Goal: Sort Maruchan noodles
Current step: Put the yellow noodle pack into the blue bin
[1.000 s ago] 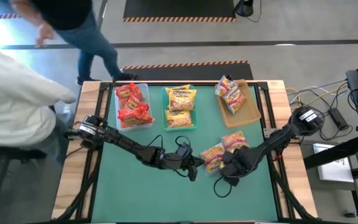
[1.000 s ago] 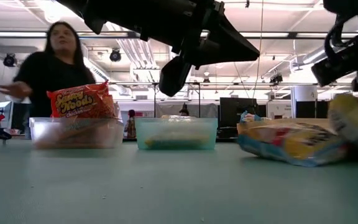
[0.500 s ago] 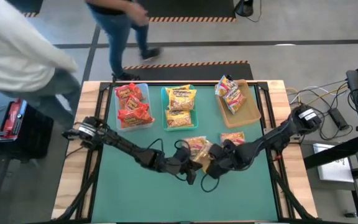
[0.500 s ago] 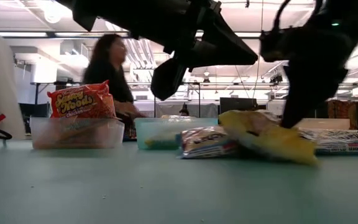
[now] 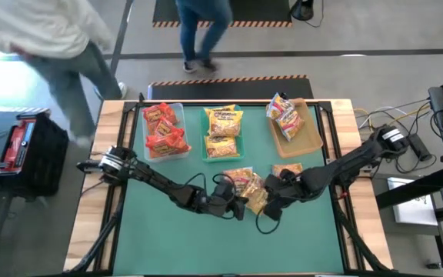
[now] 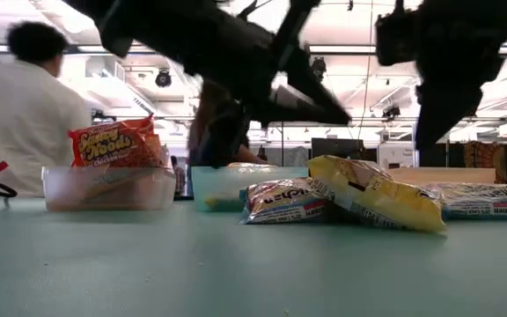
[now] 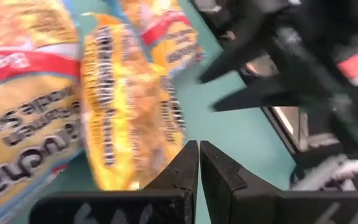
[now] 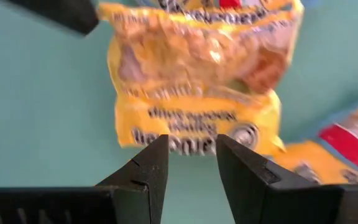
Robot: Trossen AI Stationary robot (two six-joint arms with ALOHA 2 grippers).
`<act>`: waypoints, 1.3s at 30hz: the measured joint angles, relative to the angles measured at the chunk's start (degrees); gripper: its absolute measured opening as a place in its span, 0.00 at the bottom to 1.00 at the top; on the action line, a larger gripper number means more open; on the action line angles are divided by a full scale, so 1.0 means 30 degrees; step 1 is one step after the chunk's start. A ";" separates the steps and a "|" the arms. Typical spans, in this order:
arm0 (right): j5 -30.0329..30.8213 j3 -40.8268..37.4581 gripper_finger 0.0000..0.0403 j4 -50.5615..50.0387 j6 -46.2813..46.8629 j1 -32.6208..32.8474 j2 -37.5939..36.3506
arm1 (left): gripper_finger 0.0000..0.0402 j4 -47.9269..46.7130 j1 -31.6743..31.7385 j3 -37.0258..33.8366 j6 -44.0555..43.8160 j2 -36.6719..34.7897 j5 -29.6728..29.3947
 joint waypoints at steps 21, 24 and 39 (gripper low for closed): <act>0.0012 -0.0186 0.31 -0.2703 -0.8134 0.0023 0.0957 | 0.00 -0.4062 -0.0505 0.6080 -0.4431 0.3051 -0.0189; 0.0004 -0.0348 0.31 -0.2601 -0.8633 0.0023 0.1584 | 0.00 -0.7934 -0.0606 0.7652 -0.5230 0.3446 -0.0219; 0.0011 -0.1501 0.31 0.1108 -0.6074 0.0030 0.2375 | 0.00 -1.1867 -0.0560 0.8330 -0.5909 0.3565 -0.1441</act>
